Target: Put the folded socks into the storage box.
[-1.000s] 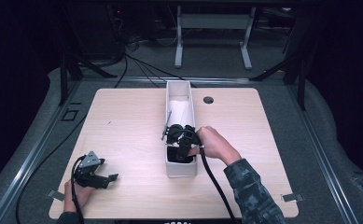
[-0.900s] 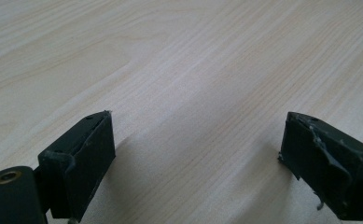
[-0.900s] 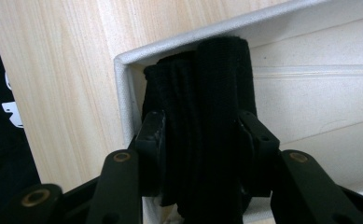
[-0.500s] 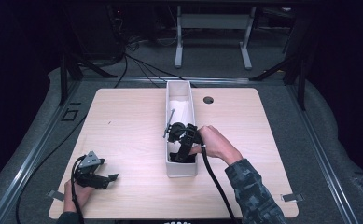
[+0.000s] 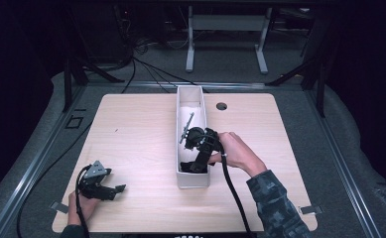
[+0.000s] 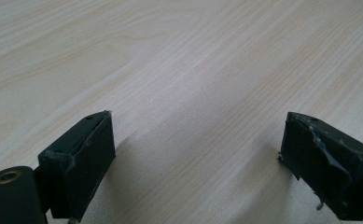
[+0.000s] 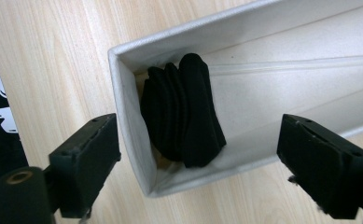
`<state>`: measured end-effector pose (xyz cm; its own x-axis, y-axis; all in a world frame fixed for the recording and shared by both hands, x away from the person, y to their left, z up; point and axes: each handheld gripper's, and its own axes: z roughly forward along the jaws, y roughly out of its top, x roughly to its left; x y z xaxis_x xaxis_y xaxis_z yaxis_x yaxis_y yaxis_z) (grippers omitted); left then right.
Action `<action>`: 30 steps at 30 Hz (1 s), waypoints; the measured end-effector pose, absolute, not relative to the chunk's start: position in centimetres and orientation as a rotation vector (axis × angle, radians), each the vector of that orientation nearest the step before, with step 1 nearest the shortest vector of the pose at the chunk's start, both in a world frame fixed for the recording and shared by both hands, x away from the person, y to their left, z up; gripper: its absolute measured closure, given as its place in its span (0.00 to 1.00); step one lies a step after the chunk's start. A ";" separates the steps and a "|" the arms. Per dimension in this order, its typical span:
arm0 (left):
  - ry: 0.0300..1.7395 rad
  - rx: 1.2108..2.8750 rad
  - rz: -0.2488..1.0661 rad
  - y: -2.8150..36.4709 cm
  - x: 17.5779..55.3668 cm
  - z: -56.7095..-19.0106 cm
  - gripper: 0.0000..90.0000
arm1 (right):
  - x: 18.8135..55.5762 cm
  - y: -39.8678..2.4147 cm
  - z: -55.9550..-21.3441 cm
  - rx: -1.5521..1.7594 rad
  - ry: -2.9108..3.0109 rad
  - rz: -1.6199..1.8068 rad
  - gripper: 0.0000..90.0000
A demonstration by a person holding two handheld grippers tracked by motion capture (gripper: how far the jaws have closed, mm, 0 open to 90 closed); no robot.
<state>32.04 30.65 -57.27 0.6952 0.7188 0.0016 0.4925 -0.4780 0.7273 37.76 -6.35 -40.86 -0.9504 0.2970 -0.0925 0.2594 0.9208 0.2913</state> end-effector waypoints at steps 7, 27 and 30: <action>0.923 2.174 0.397 30.6 32.0 -57.3 0.11 | 37.2 -8.2 -40.2 0.476 2.907 0.439 0.03; 0.923 2.174 0.397 30.6 32.0 -57.3 0.11 | 35.3 -14.3 -40.4 0.616 2.809 0.459 0.00; 0.923 2.174 0.397 30.6 32.0 -57.3 0.11 | 35.0 -15.5 -40.7 0.647 2.791 0.461 0.00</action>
<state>32.03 30.64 -57.28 0.6946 0.7194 -0.0007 0.4942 -0.4764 0.7272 35.00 -15.46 -40.73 -0.8733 0.4605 -0.1589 0.3850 0.8523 0.3540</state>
